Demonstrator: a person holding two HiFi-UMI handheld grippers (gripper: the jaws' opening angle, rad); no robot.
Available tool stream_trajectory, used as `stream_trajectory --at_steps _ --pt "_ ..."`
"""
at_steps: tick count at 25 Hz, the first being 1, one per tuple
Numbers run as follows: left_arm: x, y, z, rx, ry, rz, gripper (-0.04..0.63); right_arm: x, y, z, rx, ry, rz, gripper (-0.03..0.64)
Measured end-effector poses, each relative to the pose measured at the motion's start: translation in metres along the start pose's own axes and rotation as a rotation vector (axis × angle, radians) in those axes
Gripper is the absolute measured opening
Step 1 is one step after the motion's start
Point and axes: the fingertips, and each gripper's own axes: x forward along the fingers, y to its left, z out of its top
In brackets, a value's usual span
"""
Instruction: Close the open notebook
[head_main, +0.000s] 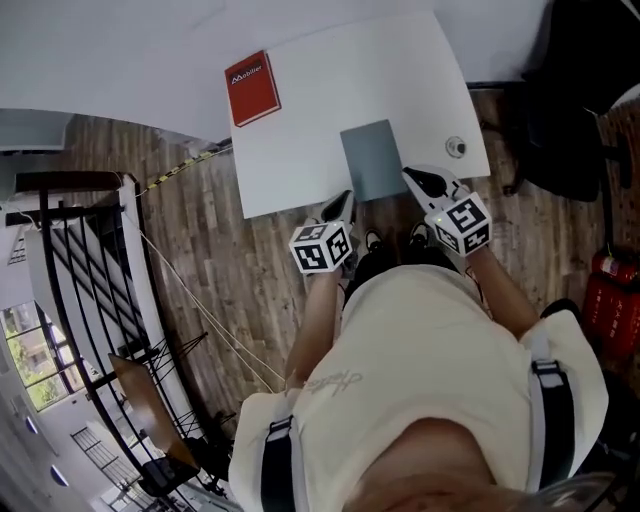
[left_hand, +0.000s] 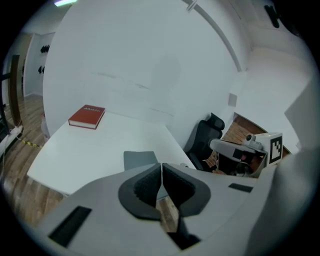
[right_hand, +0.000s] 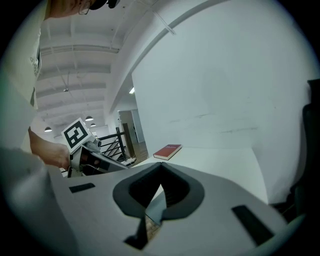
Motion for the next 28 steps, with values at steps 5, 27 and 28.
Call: stream_trajectory --at_steps 5,27,28 --pt "-0.015 -0.006 0.031 0.076 -0.067 -0.013 0.025 0.000 0.000 0.031 -0.030 -0.024 -0.035 0.005" --pt "-0.046 -0.040 0.176 0.378 -0.336 -0.050 0.026 -0.011 -0.009 0.134 -0.122 -0.236 -0.107 0.005" --pt "-0.048 -0.042 0.182 0.388 -0.352 -0.048 0.026 -0.012 -0.010 0.137 -0.125 -0.240 -0.106 0.005"
